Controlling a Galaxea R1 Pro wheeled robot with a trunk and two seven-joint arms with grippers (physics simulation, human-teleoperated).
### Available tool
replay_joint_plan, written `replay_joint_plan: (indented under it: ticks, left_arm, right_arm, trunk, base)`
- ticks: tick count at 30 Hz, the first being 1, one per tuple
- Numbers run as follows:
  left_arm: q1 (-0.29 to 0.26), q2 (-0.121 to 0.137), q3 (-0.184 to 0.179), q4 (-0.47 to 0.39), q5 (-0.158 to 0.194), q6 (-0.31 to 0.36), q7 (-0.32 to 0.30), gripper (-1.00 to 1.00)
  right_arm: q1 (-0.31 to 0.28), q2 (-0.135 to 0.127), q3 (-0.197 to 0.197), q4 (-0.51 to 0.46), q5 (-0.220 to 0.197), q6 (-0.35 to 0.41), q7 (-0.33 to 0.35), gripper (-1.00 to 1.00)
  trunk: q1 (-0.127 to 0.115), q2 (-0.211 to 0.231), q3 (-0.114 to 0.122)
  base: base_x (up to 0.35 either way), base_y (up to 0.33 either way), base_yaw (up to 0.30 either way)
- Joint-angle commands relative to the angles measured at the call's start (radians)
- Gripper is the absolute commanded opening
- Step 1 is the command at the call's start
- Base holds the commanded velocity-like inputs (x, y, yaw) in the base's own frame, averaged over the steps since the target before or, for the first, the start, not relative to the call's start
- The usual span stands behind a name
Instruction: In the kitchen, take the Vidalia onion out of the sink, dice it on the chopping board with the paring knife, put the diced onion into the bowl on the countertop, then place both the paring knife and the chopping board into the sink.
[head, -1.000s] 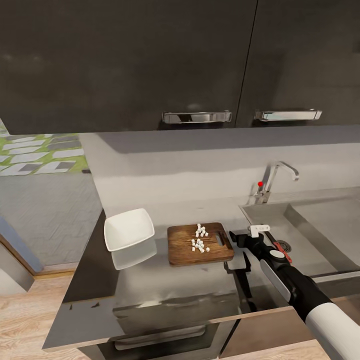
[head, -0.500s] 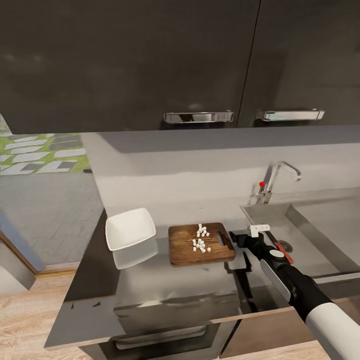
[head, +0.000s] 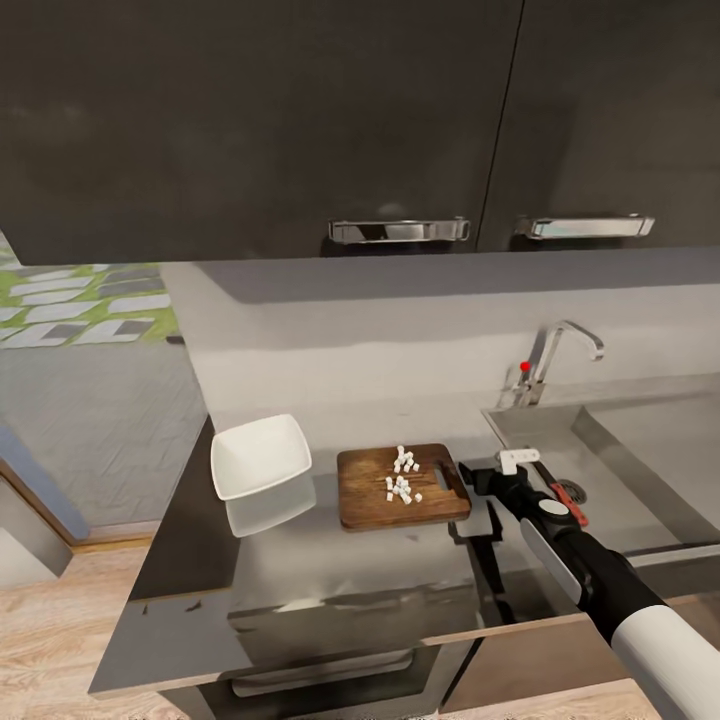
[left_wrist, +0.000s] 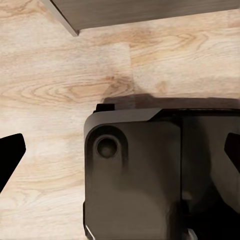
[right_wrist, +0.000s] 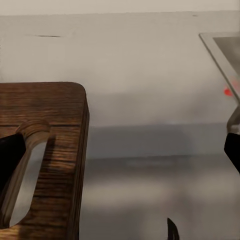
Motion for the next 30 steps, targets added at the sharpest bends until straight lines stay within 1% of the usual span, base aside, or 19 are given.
replay_joint_plan:
  ticks: [1,21,30]
  left_arm:
    - [-0.001,0.001,-0.009,0.0,0.01,-0.003,0.008,1.0]
    - [-0.001,0.001,-0.008,0.0,0.01,-0.003,0.007,1.0]
    - [-0.001,0.001,-0.007,0.0,0.01,-0.003,0.007,1.0]
  right_arm:
    - [-0.001,-0.001,0.004,-0.002,-0.008,0.004,-0.005,1.0]
    - [-0.001,0.002,0.005,-0.002,-0.008,0.003,-0.005,1.0]
    - [-0.001,0.002,0.005,-0.002,-0.009,0.003,-0.005,1.0]
  trunk:
    - [0.001,-0.002,-0.004]
    - [0.001,-0.002,-0.036]
    - [0.001,-0.002,-0.046]
  base:
    - [0.0,0.0,0.0]
    - [0.0,0.001,0.0]
    - [0.0,0.005,0.07]
